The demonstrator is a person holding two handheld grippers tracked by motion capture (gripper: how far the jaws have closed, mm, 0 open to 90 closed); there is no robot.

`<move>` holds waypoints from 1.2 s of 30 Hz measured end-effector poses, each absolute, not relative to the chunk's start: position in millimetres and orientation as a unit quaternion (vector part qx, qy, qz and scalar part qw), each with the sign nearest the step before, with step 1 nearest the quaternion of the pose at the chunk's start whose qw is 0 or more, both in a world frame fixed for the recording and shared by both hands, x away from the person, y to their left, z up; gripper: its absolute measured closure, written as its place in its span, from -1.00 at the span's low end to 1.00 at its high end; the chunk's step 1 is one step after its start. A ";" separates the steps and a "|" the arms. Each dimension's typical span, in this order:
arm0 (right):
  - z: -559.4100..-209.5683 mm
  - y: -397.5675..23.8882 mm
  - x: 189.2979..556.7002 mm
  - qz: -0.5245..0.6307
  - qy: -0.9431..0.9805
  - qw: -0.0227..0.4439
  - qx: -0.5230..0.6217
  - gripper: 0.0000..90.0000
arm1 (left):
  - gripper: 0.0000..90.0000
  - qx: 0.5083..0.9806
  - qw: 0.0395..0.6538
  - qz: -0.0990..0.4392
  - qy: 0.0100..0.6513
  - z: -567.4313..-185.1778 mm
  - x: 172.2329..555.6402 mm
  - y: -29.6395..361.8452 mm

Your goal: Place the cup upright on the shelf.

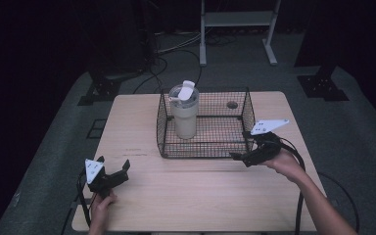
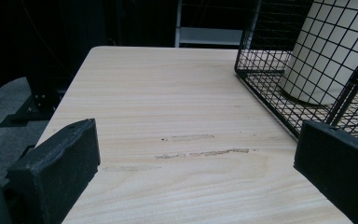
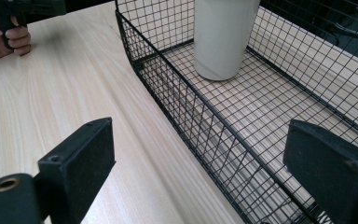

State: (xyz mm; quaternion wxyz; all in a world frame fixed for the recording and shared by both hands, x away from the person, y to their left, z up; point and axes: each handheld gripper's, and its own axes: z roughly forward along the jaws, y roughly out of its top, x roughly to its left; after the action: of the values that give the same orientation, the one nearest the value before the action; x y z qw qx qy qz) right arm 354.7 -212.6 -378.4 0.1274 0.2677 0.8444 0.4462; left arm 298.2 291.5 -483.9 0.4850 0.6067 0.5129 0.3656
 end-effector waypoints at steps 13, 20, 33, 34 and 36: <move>-393.4 -223.9 345.2 0.448 0.841 0.123 0.277 -0.82 | -1.00 0.607 0.485 0.366 0.513 -483.9 298.0 291.2; -399.6 -232.3 339.9 0.451 0.838 0.124 0.280 -0.70 | -1.00 0.607 0.484 0.366 0.513 -483.9 297.9 291.2; -414.9 -248.9 328.8 0.453 0.831 0.118 0.302 -0.70 | -1.00 0.607 0.484 0.366 0.514 -483.7 297.8 290.8; -416.2 -249.8 327.3 0.450 0.831 0.121 0.303 -0.70 | -1.00 0.607 0.484 0.366 0.514 -483.8 297.8 290.8; -419.6 -251.7 324.5 0.447 0.832 0.127 0.304 -0.70 | -1.00 0.607 0.484 0.366 0.514 -483.8 297.7 290.7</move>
State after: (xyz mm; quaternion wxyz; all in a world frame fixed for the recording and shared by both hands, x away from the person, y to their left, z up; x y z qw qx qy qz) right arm 324.5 -251.7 -419.6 0.1269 0.3045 0.8316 0.4468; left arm 297.7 290.7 -483.8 0.4841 0.6066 0.5136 0.3660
